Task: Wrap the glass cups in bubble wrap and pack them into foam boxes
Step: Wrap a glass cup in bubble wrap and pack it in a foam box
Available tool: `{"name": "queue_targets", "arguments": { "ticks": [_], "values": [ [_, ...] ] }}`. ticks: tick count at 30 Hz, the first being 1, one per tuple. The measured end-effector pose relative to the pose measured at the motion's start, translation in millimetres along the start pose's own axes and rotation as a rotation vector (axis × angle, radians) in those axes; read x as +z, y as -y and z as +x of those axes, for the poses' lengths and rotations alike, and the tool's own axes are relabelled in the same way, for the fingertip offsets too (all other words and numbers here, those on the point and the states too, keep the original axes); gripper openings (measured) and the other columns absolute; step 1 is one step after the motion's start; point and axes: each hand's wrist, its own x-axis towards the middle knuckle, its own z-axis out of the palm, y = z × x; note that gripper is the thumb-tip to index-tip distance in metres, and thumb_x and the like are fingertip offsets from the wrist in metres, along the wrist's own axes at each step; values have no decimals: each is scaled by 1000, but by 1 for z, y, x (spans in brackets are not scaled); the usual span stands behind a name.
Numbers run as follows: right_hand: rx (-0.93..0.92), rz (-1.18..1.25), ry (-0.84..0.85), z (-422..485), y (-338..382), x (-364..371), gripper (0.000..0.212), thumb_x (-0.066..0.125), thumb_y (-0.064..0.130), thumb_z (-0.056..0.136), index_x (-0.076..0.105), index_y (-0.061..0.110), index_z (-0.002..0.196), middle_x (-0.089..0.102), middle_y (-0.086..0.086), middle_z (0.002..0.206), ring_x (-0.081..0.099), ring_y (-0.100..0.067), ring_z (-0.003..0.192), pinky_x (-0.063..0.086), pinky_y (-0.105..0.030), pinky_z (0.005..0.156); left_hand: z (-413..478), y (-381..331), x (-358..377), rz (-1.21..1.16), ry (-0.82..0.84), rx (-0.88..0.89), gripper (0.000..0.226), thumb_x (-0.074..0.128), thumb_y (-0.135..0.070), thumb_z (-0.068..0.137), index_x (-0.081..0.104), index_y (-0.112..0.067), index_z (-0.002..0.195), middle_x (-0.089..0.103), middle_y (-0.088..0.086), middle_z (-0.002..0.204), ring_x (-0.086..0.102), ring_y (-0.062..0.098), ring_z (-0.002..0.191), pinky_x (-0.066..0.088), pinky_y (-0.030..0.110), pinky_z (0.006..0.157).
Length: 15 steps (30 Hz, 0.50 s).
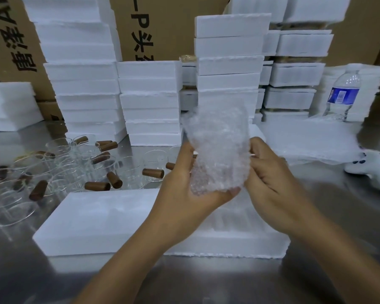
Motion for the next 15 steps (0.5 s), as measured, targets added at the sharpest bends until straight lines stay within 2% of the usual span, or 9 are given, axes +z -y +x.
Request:
{"name": "queue_targets", "arguments": {
  "ticks": [2, 3, 4, 7, 9, 12, 15],
  "values": [
    [-2, -26, 25, 1, -3, 0, 34, 37, 22, 90, 63, 0, 92, 55, 1, 106, 55, -16, 99, 47, -39, 83, -1, -3, 1, 40, 20, 27, 57, 72, -49, 68, 46, -50, 119, 63, -22, 111, 63, -1, 101, 53, 18, 79],
    [-1, -31, 20, 1, -3, -1, 32, 39, 20, 88, 63, 0, 96, 56, -4, 107, 55, -19, 100, 48, -42, 85, -1, -4, 2, 63, 30, 34, 50, 70, -49, 69, 49, -52, 115, 63, -22, 110, 62, -1, 100, 51, 14, 78],
    [0, -12, -12, 1, -1, -1, 29, 42, 20, 87, 64, 5, 97, 58, -4, 105, 56, -17, 99, 49, -38, 85, -1, -4, 2, 84, 33, 36, 46, 69, -50, 70, 51, -53, 112, 64, -21, 109, 62, -1, 100, 50, 13, 77],
    [-36, 117, -191, 0, 6, -2, 12, 47, 29, 86, 59, 28, 87, 62, 15, 88, 59, -3, 83, 44, -14, 70, 0, -2, -1, 147, -3, 23, 42, 70, -54, 66, 53, -54, 105, 65, -14, 106, 62, 2, 96, 53, 22, 77],
    [-113, 179, -252, -2, 10, -4, 10, 45, 40, 88, 53, 34, 91, 59, 18, 86, 58, -3, 84, 44, -16, 74, 0, -1, -3, 186, -32, 16, 41, 71, -55, 65, 54, -54, 102, 65, -15, 103, 62, 2, 94, 53, 26, 77],
    [-207, 84, -220, -5, 15, -3, 27, 45, 58, 87, 49, 36, 101, 59, 15, 94, 57, -6, 93, 46, -26, 82, 0, 0, -5, 223, -49, -2, 47, 68, -62, 62, 55, -48, 105, 65, -15, 101, 62, 4, 92, 55, 29, 75],
    [-130, 17, -259, -3, 17, 0, 9, 59, 45, 82, 57, 38, 87, 63, 16, 81, 60, -4, 84, 48, -27, 78, -1, 2, -4, 273, -46, 25, 47, 67, -63, 62, 58, -42, 103, 64, -16, 100, 62, 5, 91, 55, 26, 72]
  ]
}}
